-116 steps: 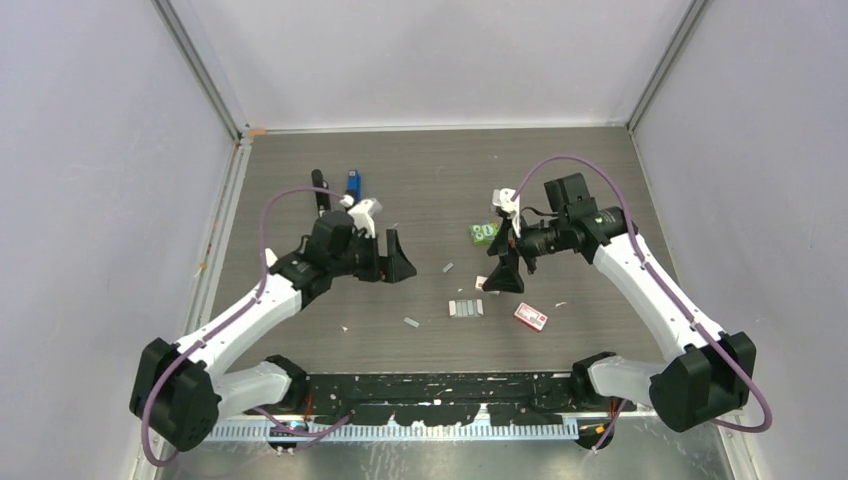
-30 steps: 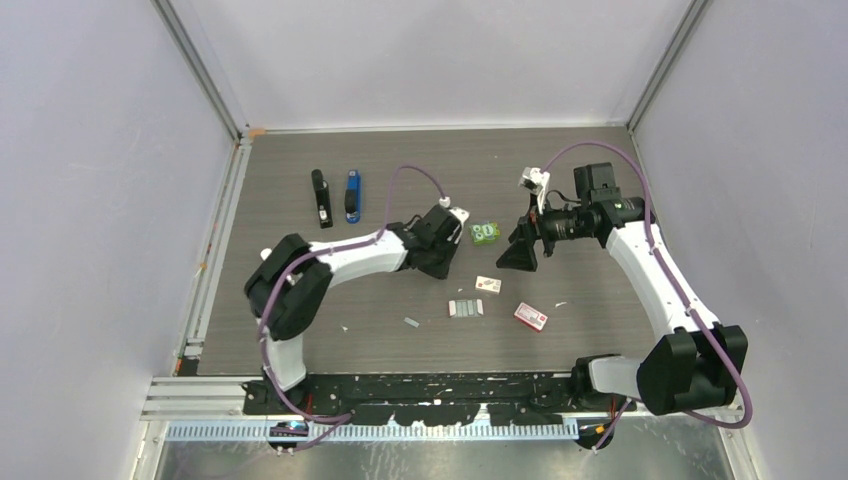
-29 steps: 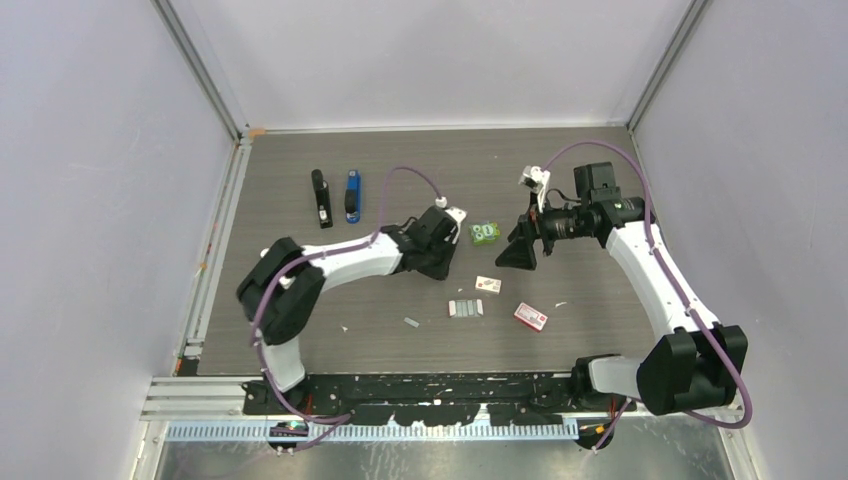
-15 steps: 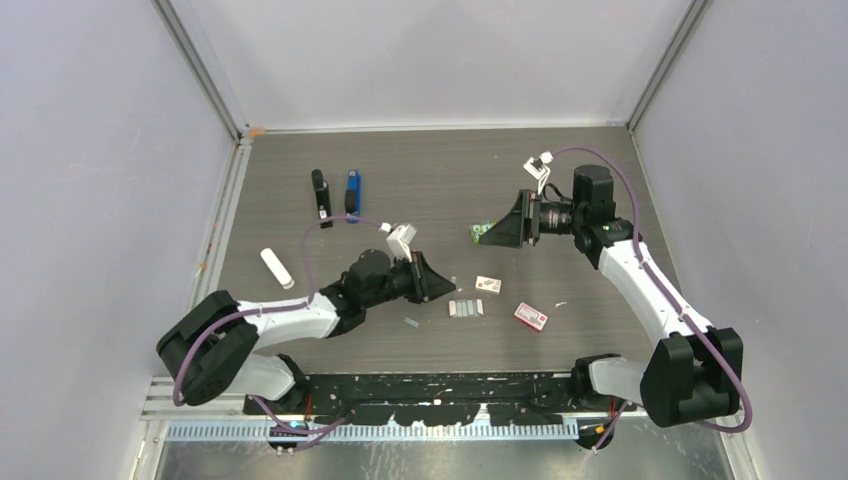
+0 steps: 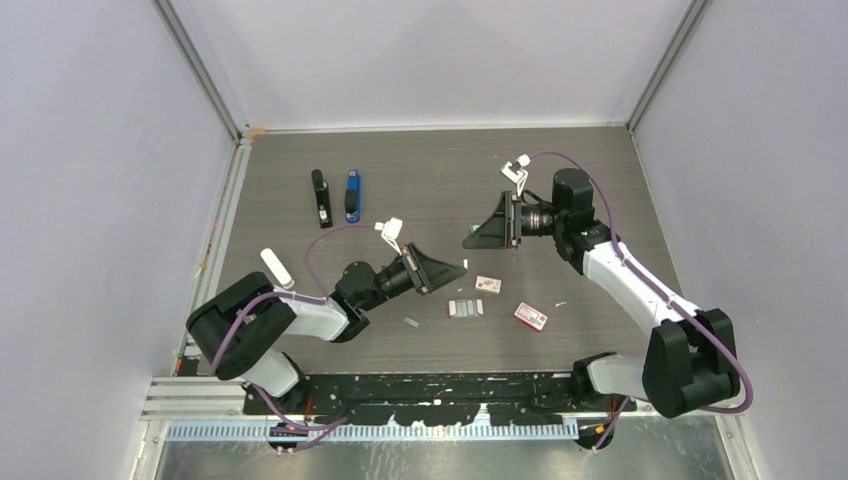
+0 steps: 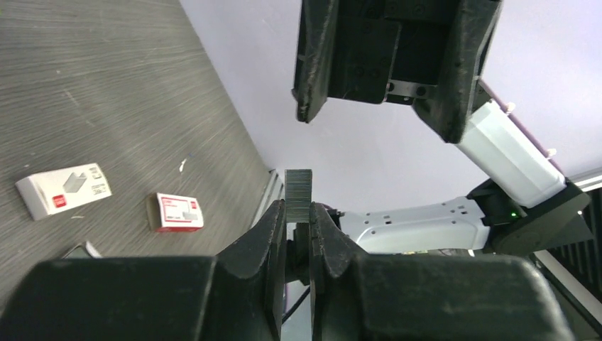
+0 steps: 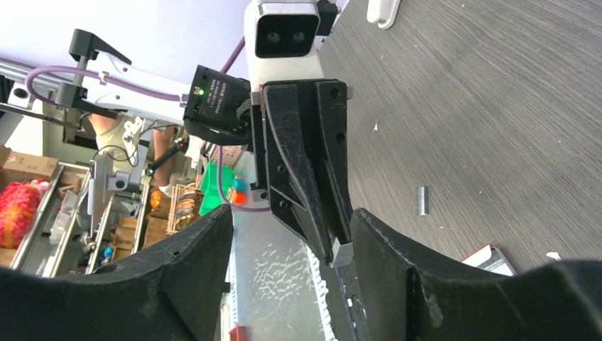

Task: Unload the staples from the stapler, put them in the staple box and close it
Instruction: Pick up the staple from the center of the board.

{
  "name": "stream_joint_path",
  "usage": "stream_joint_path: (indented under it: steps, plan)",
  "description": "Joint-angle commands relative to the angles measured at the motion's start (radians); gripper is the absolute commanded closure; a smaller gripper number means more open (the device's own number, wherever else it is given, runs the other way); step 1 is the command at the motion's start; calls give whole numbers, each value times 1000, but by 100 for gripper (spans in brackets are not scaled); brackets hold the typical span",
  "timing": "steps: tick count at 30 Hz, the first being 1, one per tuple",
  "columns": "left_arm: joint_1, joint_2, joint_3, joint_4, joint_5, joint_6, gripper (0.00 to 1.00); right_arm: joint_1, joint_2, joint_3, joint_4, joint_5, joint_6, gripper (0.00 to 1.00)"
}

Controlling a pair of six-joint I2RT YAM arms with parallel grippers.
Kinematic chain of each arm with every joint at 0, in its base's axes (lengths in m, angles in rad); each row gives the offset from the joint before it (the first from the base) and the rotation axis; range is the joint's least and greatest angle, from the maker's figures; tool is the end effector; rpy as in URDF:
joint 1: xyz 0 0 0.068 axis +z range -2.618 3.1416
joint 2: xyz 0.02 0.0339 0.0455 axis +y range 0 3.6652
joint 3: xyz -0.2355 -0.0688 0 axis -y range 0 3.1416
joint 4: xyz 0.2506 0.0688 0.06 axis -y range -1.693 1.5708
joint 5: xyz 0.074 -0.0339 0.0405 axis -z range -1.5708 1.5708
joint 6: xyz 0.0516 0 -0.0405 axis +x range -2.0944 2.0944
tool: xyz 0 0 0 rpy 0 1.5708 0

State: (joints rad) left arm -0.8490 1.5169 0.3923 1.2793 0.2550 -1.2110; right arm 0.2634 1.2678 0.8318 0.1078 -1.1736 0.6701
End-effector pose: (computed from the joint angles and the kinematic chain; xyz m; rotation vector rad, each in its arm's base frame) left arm 0.1832 -0.2278 0.1676 -0.0556 1.7160 -1.8123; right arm 0.2687 0.1218 0.2565 -0.4922 2.0032 1.7060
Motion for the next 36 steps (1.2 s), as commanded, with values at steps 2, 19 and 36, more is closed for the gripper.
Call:
stream_joint_path:
  steps: [2, 19, 36]
  plan:
    - [-2, -7, 33, 152, 6, -38, 94, 2, -17, 2, 52, -18, 7, 33]
    - [-4, -31, 51, 152, -30, -58, 94, 26, -19, -8, 88, -40, 29, 46]
    - [-15, -37, 49, 152, -71, -61, 94, 37, -19, -8, 93, -52, 31, 61]
